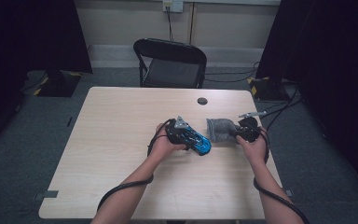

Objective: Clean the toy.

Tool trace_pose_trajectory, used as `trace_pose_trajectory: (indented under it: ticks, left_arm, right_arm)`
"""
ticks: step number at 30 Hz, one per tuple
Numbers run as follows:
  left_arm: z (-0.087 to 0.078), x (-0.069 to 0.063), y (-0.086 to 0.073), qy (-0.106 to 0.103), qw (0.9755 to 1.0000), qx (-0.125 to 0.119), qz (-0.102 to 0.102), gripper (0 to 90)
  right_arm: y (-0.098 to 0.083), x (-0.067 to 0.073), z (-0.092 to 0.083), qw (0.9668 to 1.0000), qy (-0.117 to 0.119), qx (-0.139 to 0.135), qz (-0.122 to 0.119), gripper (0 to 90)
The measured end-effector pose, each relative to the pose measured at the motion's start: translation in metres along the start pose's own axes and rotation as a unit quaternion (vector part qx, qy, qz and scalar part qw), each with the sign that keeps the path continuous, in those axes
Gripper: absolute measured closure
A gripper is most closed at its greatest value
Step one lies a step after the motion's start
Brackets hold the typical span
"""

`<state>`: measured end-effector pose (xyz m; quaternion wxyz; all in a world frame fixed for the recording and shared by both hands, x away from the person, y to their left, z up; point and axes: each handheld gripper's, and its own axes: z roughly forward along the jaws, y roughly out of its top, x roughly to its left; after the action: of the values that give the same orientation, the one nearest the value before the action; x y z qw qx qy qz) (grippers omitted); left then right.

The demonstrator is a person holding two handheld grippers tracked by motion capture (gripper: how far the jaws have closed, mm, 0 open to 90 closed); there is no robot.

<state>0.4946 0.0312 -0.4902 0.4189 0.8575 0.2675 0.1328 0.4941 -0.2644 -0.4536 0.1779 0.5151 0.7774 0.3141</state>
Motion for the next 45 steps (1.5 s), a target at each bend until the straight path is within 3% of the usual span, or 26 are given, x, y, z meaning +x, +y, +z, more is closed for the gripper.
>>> trace_pose_trajectory:
  ticks: [9, 14, 19, 25, 34, 40, 45]
  left_arm:
    - [0.0, 0.001, -0.002, -0.006, 1.0, -0.006, 0.001, 18.6]
    - [0.0, 0.0, -0.003, -0.006, 0.9999, -0.012, 0.001, 18.6]
    - [0.0, 0.001, -0.003, -0.007, 0.9999, -0.012, 0.002, 18.6]
    - [0.0, 0.0, -0.003, -0.007, 0.9999, -0.014, 0.003, 18.6]
    - [0.001, -0.002, -0.002, -0.005, 0.9999, -0.012, 0.001, 18.6]
    - [0.001, -0.004, -0.001, -0.007, 0.9999, -0.01, 0.003, 18.6]
    - [0.001, -0.005, -0.002, -0.008, 0.9999, -0.013, 0.003, 18.6]
  right_arm:
    - [0.02, 0.021, 0.035, 0.9997, -0.013, -0.007, 0.017, 72.1]
    - [0.033, 0.036, 0.052, 0.9995, -0.008, -0.012, 0.028, 71.4]
    - [0.037, 0.052, 0.062, 0.9998, -0.006, -0.005, 0.019, 66.7]
    - [0.026, 0.053, 0.056, 0.9999, 0.002, 0.006, -0.015, 57.5]
    - [0.005, 0.047, 0.029, 0.9991, 0.033, 0.011, -0.024, 51.8]
    - [0.012, 0.037, 0.015, 0.9987, 0.033, -0.02, -0.033, 44.8]
    - [0.019, 0.029, 0.022, 0.9982, 0.018, -0.024, -0.052, 40.1]
